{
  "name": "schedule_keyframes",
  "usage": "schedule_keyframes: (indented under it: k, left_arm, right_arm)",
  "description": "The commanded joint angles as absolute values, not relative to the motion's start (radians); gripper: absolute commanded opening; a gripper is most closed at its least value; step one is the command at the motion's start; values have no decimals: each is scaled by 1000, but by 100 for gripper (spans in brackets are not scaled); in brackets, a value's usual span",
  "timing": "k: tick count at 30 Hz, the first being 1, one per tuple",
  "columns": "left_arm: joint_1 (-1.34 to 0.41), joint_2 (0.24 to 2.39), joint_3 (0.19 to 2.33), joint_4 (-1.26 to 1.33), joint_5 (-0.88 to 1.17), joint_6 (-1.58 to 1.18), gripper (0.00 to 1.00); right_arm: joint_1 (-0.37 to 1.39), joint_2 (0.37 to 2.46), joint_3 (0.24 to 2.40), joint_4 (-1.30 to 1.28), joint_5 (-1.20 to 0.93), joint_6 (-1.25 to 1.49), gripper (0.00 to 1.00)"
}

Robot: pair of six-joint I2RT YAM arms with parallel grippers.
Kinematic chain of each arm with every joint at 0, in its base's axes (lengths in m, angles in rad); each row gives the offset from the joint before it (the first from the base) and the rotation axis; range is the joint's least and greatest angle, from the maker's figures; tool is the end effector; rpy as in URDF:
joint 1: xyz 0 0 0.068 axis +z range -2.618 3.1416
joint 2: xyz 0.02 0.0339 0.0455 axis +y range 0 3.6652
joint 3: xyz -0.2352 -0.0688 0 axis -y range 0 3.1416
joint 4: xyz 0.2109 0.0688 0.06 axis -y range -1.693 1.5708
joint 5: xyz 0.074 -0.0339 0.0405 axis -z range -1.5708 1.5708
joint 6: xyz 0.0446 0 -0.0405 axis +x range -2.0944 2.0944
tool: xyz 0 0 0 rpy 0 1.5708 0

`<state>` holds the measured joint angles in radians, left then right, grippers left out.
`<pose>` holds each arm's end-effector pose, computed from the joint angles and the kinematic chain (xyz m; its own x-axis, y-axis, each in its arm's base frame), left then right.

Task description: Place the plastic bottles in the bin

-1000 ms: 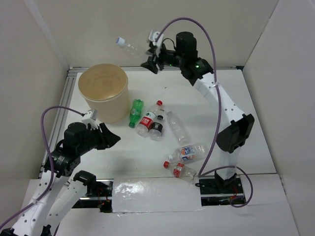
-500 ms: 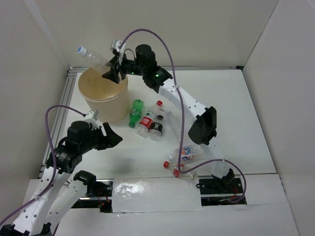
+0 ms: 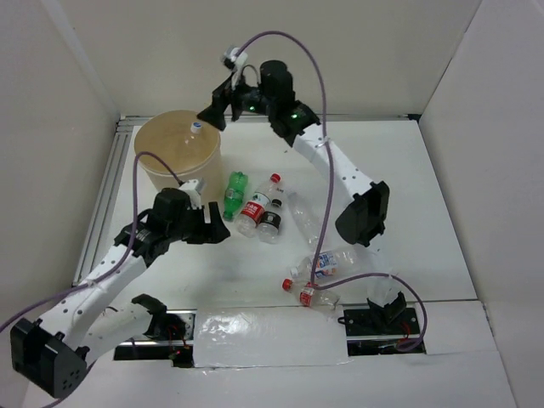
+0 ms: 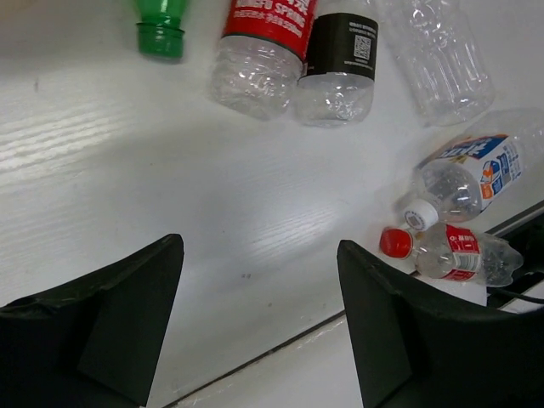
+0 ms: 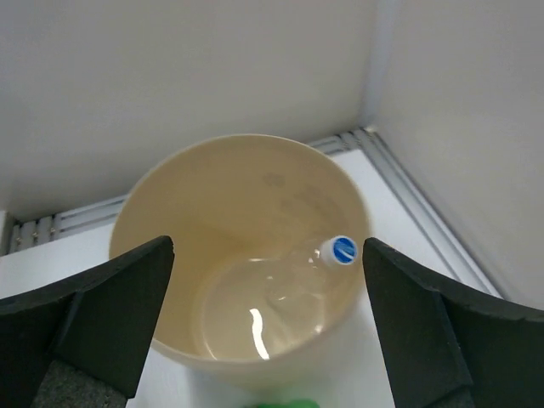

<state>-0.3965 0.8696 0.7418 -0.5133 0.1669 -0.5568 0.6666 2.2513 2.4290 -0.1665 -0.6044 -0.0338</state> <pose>0.1628 -0.0762 0.2553 -0.7345 -0.2574 -0.6279 0.1360 0.8506 -0.5079 0.3582 0.3140 0.3939 0.0411 -0.0031 -0.9992 -0.9545 0.2954 -0.0402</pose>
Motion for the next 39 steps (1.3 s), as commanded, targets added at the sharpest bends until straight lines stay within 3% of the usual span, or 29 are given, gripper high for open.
schedule_keyframes:
  k: [1,2,4,5,6,8,15,24,31,39]
  left_arm:
    - [-492,939,819,-411,57,-514,85]
    - [-521,992,846,-402,17,-514,85]
    - [-615,1049,876,-402,-129,-514,85]
    - [-647,1077,888,-402,-187,-537,85]
    - [-705,1132,909,-402,-249,-551,85]
    - [-754,1190,928,-402,-407,-563,87]
    - [-847,1475,1052,-402,-753,-623,93]
    - [-781,1589,1193,-314,-724,-513,92]
    - [-704,1733,1279,-324,-678,-479,82]
    - [-634,1853,1353,-360,-671,-474,82]
  right_arm:
    - [571,2067,2433,-276,-554,-14,98]
    - [513,2040,2383,-303,-554,-14,90]
    - [447,1953,2304,-375,-564,-14,64]
    - [413,1922,2211,-397,-577,-35,40]
    - [353,1893,2162,-444,-597,-57,35]
    - [293,1800,2062,-478,-615,-127,33]
    - [45,1505,1528,-456,-750,-179,45]
    - [-116,1319,1215,-474,-862,-247,46]
    - [-137,1267,1150,-483,-884,-265,43]
    - [-192,1184,1045,-506,-914,-290,43]
